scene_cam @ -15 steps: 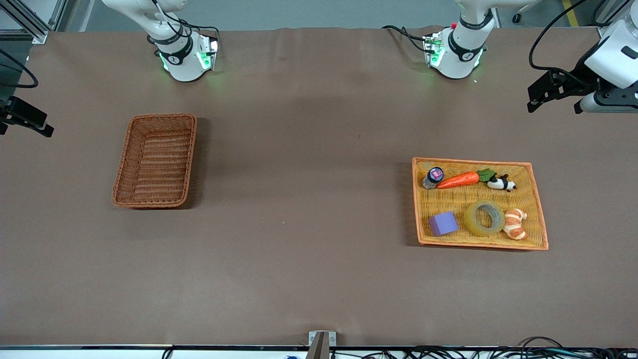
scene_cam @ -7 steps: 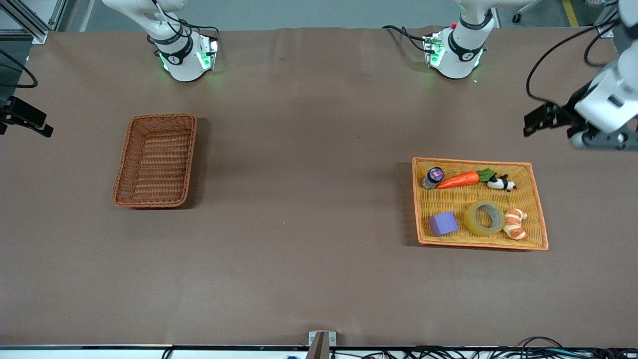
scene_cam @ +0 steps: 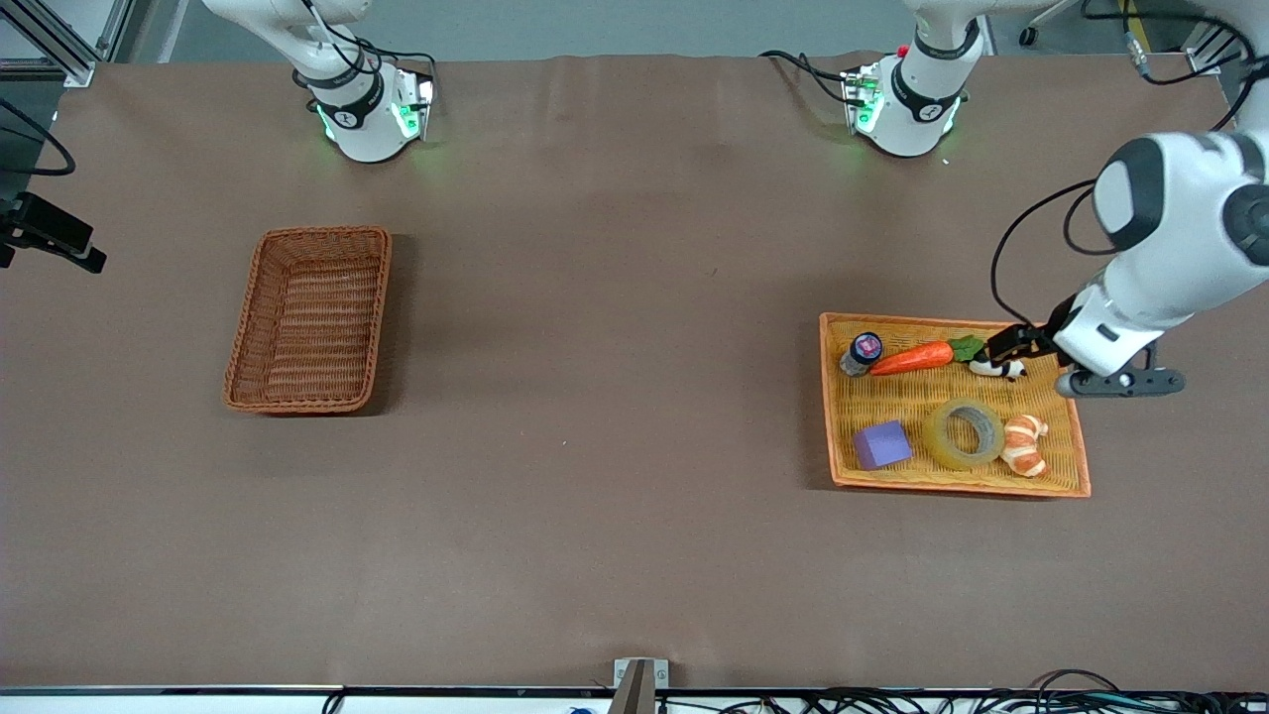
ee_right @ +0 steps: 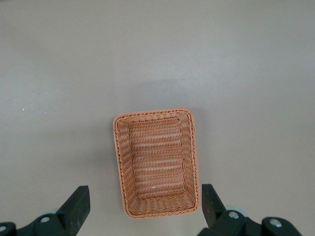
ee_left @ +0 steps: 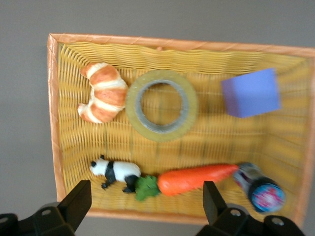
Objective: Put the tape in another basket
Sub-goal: 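Lower the left gripper onto the tape roll and grasp its rim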
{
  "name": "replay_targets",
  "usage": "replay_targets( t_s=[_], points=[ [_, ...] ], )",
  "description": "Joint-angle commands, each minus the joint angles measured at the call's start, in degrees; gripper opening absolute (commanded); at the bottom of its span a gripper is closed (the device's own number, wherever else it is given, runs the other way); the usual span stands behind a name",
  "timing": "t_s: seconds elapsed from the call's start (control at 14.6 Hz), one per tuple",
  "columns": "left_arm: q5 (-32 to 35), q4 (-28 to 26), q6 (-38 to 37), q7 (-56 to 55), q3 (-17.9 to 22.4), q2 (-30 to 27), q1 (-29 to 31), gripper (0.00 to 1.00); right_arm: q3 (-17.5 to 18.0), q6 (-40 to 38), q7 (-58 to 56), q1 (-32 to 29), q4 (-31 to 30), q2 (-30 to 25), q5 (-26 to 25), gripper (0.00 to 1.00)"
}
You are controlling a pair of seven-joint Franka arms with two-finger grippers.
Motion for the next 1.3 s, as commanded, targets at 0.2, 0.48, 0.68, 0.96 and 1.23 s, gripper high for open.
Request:
replay_targets(
  t_s=[0.2,0.48,0.68,0.96,1.23],
  points=[
    [3.5,0.2,10.8,-0.7,-0.1,10.5,4.0,0.98,0.1,-0.1,-0.9,-0.7,-0.2,-0.1,1.5,1.0],
    [3.5,0.5,17.4,-6.9,-0.1,16.3,4.0,0.77,0.0,-0.2,-0.9,-0.7,-0.2,-0.1,1.5,1.0],
    [3.5,0.7,20.7,-10.5,-0.1,18.8,3.8,0.73,0.0,-0.2,-0.9,-0.7,-0.2,-0.1,1.5,1.0],
    [3.5,0.5,20.8,-14.6,-0.1,19.0,3.5,0.49,0.0,-0.2,-0.9,-0.7,-0.1,-0.1,1.5,1.0],
    [3.5,0.5,20.1,-15.0,-0.3,18.2,3.4,0.12,-0.2,-0.1,-0.9,-0.7,-0.2,-0.1,1.5,1.0]
  ],
)
